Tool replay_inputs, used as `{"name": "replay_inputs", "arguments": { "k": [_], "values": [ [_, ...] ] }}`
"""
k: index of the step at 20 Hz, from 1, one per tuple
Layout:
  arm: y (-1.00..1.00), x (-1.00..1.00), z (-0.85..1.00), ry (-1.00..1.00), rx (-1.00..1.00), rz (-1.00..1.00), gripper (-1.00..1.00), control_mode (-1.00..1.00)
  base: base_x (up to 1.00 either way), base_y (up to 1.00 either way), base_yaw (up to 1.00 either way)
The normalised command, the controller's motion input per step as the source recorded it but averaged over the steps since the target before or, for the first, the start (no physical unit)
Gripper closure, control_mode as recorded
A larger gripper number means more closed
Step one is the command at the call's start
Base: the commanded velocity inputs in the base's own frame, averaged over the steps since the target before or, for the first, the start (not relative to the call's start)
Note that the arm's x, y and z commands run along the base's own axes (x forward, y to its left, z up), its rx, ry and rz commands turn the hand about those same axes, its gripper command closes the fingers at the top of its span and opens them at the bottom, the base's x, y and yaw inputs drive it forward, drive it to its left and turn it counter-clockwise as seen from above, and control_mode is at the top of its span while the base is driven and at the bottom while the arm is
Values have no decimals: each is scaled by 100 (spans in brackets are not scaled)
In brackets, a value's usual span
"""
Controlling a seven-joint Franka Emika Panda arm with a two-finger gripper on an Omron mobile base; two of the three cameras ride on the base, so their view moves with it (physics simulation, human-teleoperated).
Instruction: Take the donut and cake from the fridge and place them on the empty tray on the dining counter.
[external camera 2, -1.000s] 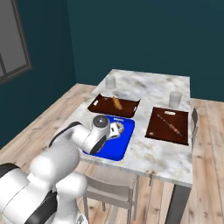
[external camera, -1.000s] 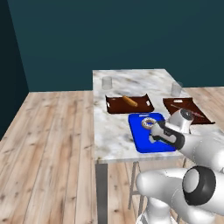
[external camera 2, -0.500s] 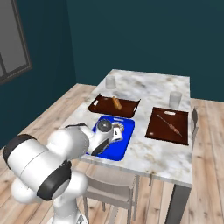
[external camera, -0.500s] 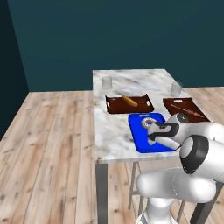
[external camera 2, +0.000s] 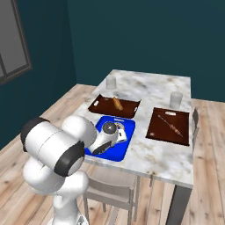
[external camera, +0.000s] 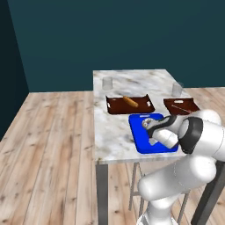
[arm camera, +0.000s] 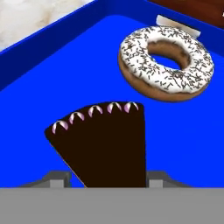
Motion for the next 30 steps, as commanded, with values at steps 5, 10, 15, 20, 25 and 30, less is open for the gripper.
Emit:
{"name": "replay_inputs", "arguments": {
  "k": [5,10,15,20,25,30],
  "values": [
    [-8,3,0,0,0,0,-100,-100,0,0,0],
    [0,-14,8,0,0,0,-100,-100,0,0,0],
    [-2,-10,91,0,0,0,-100,-100,0,0,0],
    [-11,0,100,-1,0,0,-100,-100,0,0,0],
    [-6,6,100,0,-1,0,-100,-100,0,0,0],
    [0,-16,100,0,0,0,-100,-100,0,0,0]
  ]
}}
